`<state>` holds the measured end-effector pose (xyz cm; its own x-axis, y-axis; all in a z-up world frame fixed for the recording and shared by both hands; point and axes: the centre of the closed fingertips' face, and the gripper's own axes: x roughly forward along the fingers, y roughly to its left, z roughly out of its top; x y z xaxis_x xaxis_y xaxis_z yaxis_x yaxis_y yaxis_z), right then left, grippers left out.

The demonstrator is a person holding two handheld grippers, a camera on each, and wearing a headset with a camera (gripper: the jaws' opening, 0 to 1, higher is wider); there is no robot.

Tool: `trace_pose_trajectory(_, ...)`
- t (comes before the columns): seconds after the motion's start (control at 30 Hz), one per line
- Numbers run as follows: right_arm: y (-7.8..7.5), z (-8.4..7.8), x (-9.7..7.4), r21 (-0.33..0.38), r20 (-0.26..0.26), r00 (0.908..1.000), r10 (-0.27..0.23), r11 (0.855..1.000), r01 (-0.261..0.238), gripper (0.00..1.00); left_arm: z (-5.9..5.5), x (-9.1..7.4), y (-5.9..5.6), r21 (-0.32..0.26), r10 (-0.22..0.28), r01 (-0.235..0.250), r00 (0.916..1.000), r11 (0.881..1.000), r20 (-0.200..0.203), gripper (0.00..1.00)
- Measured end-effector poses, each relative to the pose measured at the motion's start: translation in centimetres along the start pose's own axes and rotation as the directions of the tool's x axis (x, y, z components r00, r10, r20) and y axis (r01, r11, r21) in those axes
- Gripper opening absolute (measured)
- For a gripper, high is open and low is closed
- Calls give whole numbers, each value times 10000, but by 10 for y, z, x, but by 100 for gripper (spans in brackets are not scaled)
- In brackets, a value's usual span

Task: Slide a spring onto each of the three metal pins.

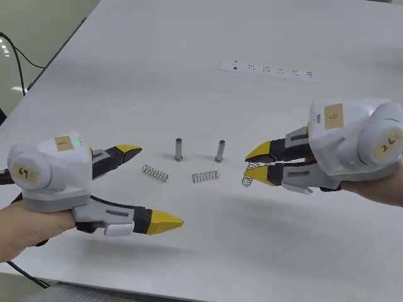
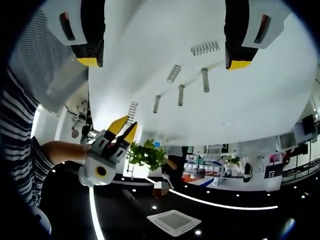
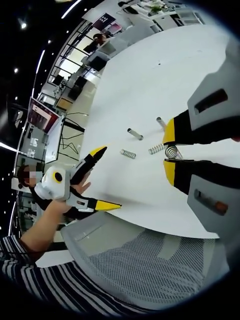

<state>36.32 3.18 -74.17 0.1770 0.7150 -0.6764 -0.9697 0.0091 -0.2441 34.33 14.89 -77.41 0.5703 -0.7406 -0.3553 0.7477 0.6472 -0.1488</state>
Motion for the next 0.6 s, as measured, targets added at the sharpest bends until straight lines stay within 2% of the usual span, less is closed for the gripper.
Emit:
trace_pose_trajectory(0.17, -8, -9, -3, 192, -157, 9997, -200, 9996, 203, 8, 1, -8, 11, -41, 394, -393, 9991, 9992, 161, 98)
trace_pose_trajectory(0.27, -13, -13, -6, 264, -246, 9992, -323, 9991, 329, 8, 0, -10, 13, -68, 485, -484, 9987, 9988, 150, 98)
trace_pose_trajectory(0.43, -27, -22, -12, 420, -398, 9975, -592, 9973, 609, 8, -3, -12, 14, -102, 547, -546, 9984, 9985, 116, 98)
trace_pose_trajectory(0.6, -45, -30, -19, 676, -533, 9929, -1061, 9917, 1096, 8, -3, -12, 15, -174, 623, -620, 9980, 9979, 139, 98)
